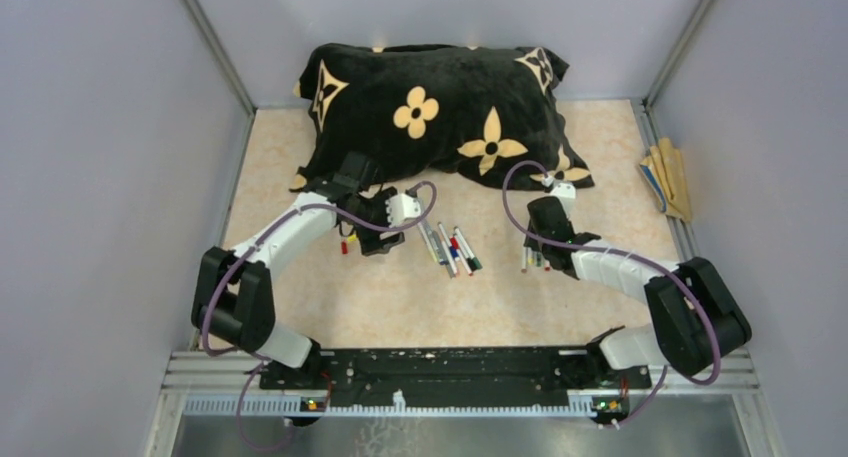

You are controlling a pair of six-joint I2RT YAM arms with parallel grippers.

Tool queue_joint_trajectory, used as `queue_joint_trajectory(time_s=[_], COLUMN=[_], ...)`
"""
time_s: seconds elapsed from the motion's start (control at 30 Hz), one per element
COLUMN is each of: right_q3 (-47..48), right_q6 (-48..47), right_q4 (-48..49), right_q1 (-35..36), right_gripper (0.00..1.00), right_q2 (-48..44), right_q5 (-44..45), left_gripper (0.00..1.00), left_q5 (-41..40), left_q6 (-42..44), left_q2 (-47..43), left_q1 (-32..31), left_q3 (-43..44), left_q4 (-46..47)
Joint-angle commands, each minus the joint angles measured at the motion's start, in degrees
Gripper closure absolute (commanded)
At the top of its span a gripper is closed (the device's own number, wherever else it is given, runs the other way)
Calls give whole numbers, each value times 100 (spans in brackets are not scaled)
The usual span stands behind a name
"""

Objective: Open the pen caps

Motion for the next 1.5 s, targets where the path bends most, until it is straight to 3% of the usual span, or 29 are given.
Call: queue_joint_trajectory(time_s=[0.0,0.07,0.13,0.17,0.53,0.9,1.47], right_q3=[351,446,554,635,1848,1925,1613], right_q6=[-89,-152,-239,-284,-617,-603,-555], right_q4=[-107,-107,-52,-39,-19,16,12], right_q1=[-15,18,159,268,1535,1592,1707], right_gripper=[66,65,63,62,62,79,83], right_q2=[-245,-408,-498,-474,1087,1698,1965], right_q5=[-131,-394,-625,-738,-1311,-1345,-1258], left_gripper=[18,17,5,4,1,1,1], left_q5=[457,598,806,895,1036,1331,1574], left_q6=[-314,-435,-554,-600,-882,-919,-1021], left_q2=[-198,-199,-196,-199,-364,-624,-636], left_q1=[161,301,484,578,1341,1555,1555], left_q3=[700,1041,1347,1465,1628,1250,1288], left_q4=[-565,-720,-861,-887,-1047,-981,-1072])
